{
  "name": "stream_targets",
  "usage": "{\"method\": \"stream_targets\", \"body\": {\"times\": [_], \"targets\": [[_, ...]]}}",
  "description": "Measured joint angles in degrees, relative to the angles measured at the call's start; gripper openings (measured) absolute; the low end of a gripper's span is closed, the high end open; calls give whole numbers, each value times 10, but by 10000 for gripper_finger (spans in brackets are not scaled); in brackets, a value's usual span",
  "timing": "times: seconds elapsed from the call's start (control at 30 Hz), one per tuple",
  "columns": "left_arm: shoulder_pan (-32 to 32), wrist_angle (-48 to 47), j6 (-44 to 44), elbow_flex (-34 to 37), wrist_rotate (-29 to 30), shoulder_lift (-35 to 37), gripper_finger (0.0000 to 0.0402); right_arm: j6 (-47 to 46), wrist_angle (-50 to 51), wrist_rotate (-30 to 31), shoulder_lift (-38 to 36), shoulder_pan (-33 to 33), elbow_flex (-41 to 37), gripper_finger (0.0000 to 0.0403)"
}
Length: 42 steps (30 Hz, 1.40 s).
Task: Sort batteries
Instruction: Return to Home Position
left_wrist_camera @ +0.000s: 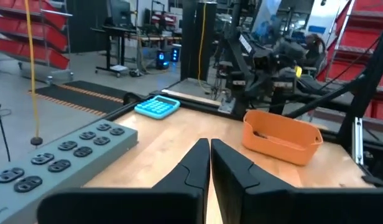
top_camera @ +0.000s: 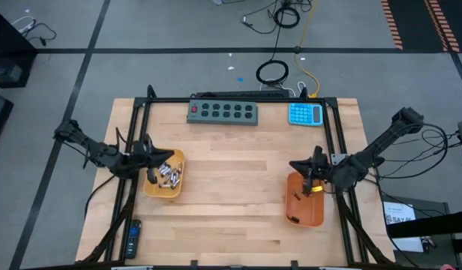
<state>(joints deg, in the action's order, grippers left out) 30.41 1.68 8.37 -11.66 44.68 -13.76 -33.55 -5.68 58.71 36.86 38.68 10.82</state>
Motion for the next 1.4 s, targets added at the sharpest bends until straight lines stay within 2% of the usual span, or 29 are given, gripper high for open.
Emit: {"method": "stream_targets", "body": {"times": [0.23,0.37,0.5,0.63,0.73,0.9,1.07,1.3,1.4], "targets": [[0,-36,4,0,-28,34,24,225,-255,-60,-74,-38,-102,1],[0,-58,3,0,-37,58,24,301,-279,-115,-99,-79,-100,0],[0,-95,11,3,-51,90,24,372,-291,-200,-119,-124,-100,0],[0,-98,18,32,-57,138,24,416,-315,-276,-144,-177,-100,0],[0,-89,28,51,-57,137,24,449,-341,-334,-163,-219,-100,0],[0,-82,49,71,-56,137,24,475,-356,-414,-189,-297,-100,0],[0,-26,48,96,-56,137,24,491,-384,-500,-198,-388,-100,0],[0,-12,48,100,-48,137,24,395,-404,-634,-199,-523,-100,0],[0,-8,48,101,-38,137,24,349,-401,-681,-199,-561,-100,0]]}}
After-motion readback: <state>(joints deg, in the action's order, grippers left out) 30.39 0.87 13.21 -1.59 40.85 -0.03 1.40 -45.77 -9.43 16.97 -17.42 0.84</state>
